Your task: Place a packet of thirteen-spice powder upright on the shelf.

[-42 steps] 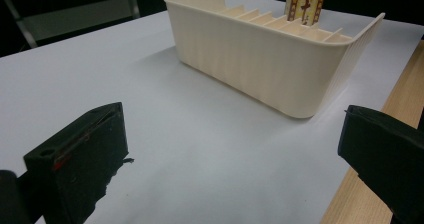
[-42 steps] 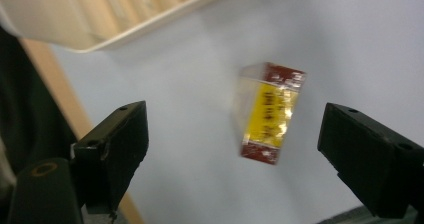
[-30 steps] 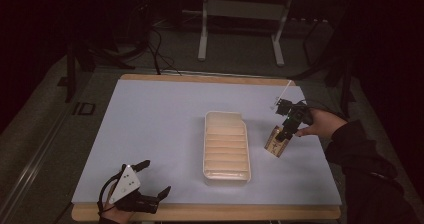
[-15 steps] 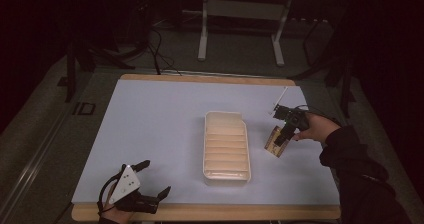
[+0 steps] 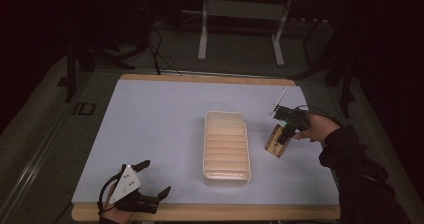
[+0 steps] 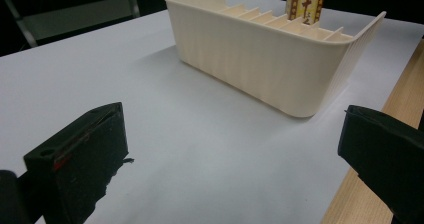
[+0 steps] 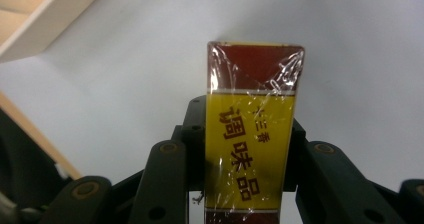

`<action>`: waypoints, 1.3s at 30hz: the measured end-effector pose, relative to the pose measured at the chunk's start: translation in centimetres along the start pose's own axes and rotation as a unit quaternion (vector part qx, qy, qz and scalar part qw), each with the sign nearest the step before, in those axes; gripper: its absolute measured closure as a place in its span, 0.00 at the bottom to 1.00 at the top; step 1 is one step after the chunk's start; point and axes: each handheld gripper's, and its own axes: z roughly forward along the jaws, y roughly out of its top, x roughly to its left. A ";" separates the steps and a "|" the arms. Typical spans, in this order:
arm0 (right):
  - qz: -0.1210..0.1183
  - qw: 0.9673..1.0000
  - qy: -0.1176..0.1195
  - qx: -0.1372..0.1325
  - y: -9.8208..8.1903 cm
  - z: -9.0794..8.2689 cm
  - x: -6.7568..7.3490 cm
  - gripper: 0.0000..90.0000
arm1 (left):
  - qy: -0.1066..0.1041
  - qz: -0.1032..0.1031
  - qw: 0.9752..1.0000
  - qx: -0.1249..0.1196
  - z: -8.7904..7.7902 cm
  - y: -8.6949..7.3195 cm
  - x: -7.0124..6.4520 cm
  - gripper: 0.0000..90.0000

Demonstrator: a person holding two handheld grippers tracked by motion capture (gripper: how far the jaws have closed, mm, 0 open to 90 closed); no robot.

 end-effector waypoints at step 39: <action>-0.254 0.964 -0.033 -0.071 -0.4 -7.6 9.7 0.76 | -0.001 0.001 1.000 0.003 0.1 0.0 -0.1 0.00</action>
